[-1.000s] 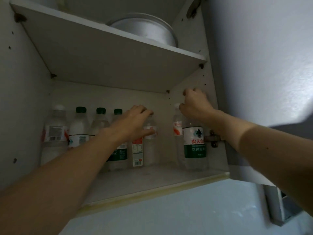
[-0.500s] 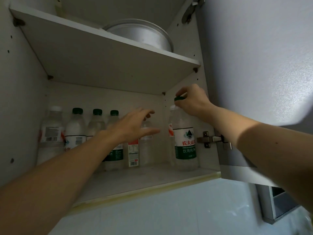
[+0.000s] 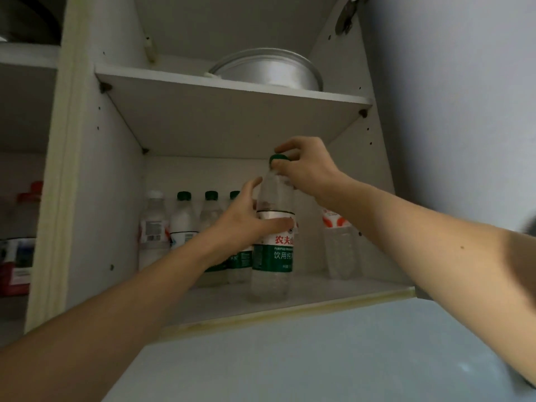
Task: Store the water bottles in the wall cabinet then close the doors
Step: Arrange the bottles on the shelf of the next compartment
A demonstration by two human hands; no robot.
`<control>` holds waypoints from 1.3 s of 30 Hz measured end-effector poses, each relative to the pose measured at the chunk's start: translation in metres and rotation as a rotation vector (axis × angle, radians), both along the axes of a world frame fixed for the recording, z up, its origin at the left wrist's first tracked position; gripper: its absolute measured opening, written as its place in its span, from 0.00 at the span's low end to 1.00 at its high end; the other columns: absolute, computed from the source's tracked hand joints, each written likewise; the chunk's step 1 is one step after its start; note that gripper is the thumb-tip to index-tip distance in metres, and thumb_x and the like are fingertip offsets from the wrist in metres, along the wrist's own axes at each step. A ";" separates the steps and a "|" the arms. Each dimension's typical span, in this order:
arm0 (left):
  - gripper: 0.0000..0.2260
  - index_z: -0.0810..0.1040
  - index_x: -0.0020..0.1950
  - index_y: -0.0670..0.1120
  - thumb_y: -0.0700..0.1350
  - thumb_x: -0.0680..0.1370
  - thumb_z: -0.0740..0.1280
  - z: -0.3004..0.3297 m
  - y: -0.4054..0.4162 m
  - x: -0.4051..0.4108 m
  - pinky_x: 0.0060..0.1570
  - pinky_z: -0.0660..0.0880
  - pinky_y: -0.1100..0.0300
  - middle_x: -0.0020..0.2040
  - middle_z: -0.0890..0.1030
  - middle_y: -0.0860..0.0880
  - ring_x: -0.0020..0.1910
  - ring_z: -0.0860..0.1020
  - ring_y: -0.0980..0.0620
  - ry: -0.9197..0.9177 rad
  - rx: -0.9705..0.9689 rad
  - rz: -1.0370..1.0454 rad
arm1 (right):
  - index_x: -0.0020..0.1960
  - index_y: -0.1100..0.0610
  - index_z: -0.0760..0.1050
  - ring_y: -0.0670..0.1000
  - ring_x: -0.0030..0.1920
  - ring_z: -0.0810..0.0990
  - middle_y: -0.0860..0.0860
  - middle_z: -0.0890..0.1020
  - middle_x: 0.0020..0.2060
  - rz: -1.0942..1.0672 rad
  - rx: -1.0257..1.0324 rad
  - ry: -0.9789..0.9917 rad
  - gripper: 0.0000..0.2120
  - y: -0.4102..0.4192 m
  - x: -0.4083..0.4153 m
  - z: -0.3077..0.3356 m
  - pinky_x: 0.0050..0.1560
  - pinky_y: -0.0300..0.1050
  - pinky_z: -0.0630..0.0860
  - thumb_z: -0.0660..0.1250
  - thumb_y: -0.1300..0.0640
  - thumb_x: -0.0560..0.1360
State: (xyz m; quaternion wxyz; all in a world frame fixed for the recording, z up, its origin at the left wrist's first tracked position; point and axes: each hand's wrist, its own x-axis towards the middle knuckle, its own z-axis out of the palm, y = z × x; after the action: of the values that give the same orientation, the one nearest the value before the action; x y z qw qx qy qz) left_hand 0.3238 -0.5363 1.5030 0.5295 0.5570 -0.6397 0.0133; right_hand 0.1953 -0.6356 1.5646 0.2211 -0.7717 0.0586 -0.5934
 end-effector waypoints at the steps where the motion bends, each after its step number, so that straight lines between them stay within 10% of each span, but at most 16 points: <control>1: 0.43 0.57 0.79 0.59 0.45 0.72 0.78 -0.002 0.005 0.002 0.45 0.82 0.61 0.56 0.79 0.57 0.49 0.84 0.58 0.003 -0.011 0.018 | 0.63 0.56 0.78 0.51 0.50 0.83 0.54 0.83 0.54 0.012 -0.014 0.004 0.15 0.003 0.004 -0.003 0.51 0.49 0.84 0.71 0.58 0.78; 13: 0.29 0.64 0.69 0.58 0.49 0.74 0.76 -0.029 0.032 0.024 0.47 0.77 0.63 0.58 0.78 0.58 0.54 0.79 0.59 -0.063 -0.172 0.294 | 0.72 0.59 0.72 0.54 0.67 0.75 0.55 0.77 0.66 -0.355 -0.047 0.136 0.23 -0.035 -0.017 -0.031 0.68 0.50 0.73 0.69 0.54 0.79; 20: 0.53 0.34 0.80 0.63 0.50 0.74 0.76 -0.056 0.033 0.009 0.55 0.71 0.57 0.78 0.62 0.44 0.57 0.72 0.54 -0.213 -0.073 0.551 | 0.73 0.59 0.63 0.66 0.64 0.73 0.64 0.70 0.67 -0.546 0.195 0.373 0.33 -0.079 -0.028 -0.065 0.65 0.57 0.73 0.74 0.53 0.74; 30: 0.47 0.31 0.79 0.62 0.55 0.79 0.69 -0.076 0.033 0.003 0.57 0.77 0.50 0.74 0.63 0.42 0.62 0.76 0.45 -0.396 -0.097 0.763 | 0.74 0.58 0.57 0.62 0.63 0.77 0.59 0.75 0.64 -0.486 0.281 0.337 0.43 -0.094 0.001 -0.067 0.62 0.61 0.77 0.80 0.51 0.69; 39: 0.40 0.35 0.73 0.71 0.52 0.82 0.66 -0.088 0.032 0.011 0.53 0.74 0.57 0.69 0.64 0.47 0.53 0.70 0.55 -0.333 -0.124 0.672 | 0.61 0.58 0.76 0.56 0.55 0.82 0.55 0.82 0.54 -0.336 0.301 0.421 0.21 -0.123 0.008 -0.070 0.58 0.53 0.79 0.78 0.55 0.71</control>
State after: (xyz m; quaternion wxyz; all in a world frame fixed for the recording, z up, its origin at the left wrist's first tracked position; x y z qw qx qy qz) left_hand 0.3352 -0.5047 1.4148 0.4172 0.6929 -0.4967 0.3148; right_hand 0.2030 -0.7588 1.4948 0.2147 -0.8159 0.3170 -0.4332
